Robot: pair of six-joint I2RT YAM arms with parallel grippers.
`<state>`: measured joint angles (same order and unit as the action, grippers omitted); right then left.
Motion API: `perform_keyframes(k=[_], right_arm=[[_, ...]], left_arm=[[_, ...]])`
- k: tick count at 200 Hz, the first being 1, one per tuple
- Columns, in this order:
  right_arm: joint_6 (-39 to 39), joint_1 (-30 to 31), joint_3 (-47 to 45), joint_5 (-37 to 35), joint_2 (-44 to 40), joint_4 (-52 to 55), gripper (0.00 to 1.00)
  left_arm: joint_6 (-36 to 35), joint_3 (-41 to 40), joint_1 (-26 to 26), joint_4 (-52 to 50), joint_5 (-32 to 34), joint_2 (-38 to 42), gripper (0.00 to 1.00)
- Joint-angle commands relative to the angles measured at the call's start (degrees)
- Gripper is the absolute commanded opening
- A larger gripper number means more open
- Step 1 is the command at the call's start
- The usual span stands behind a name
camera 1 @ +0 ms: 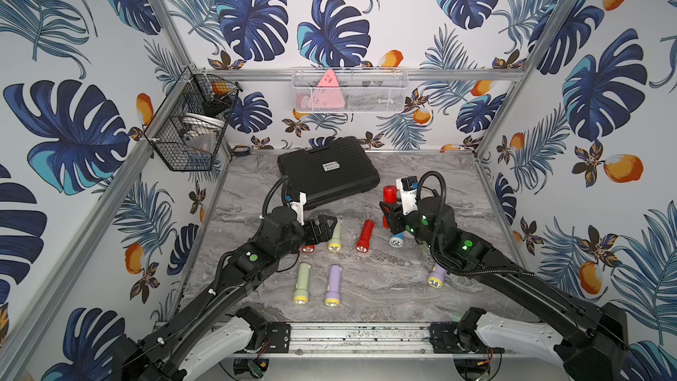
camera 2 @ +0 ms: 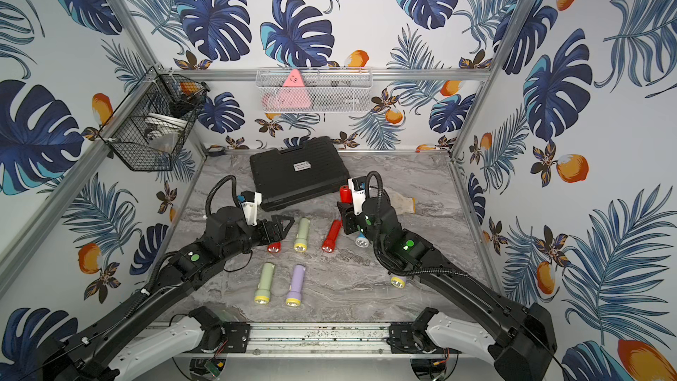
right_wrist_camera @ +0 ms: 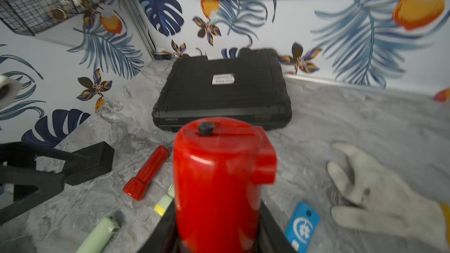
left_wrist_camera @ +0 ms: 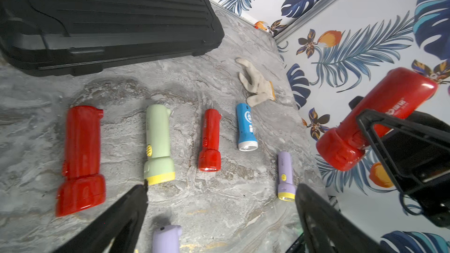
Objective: Close the plug at the bottom of the flashlight
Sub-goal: Close the plug of the flashlight, then place the flashlight at the center of the board.
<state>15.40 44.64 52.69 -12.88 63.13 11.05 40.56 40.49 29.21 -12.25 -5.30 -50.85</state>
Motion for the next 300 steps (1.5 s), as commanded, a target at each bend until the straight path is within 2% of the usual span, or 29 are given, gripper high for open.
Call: perform_keyframes(k=[1,27,44,67,96,137,218,232,300], right_arm=[[16.4,0.7,2.3,3.1,2.0,18.3,0.00],[25.1,3.3,3.3,4.4,5.0,23.3,0.00],[28.9,5.8,3.3,5.5,7.6,25.2,0.00],[33.9,9.9,1.4,7.0,11.6,23.2,0.00],[39.9,14.2,0.0,9.3,18.4,20.1,0.00],[48.6,16.4,-5.4,10.6,21.9,13.3,0.00],[49.0,16.4,-3.6,11.8,30.3,11.4,0.05],[49.5,16.4,-3.6,12.4,31.2,11.8,0.10],[49.6,16.4,-2.1,12.3,32.5,16.0,0.50]], left_arm=[[-2.4,-3.3,-0.2,5.2,2.2,2.0,0.99],[-2.0,-6.7,-0.4,7.2,0.8,4.6,0.99],[-4.1,-7.5,-0.4,6.4,-0.6,5.2,0.99],[-6.8,-6.6,-0.4,2.3,0.2,5.4,0.99],[-7.6,-6.8,-0.3,2.1,2.3,7.3,0.99],[-7.8,-7.3,-0.3,1.7,3.3,9.6,0.99],[-7.7,-7.3,-0.4,2.1,1.9,9.6,0.99],[-7.8,-7.3,-0.4,2.1,2.0,9.6,0.99],[-7.6,-7.3,-0.3,2.3,1.8,9.1,0.99]])
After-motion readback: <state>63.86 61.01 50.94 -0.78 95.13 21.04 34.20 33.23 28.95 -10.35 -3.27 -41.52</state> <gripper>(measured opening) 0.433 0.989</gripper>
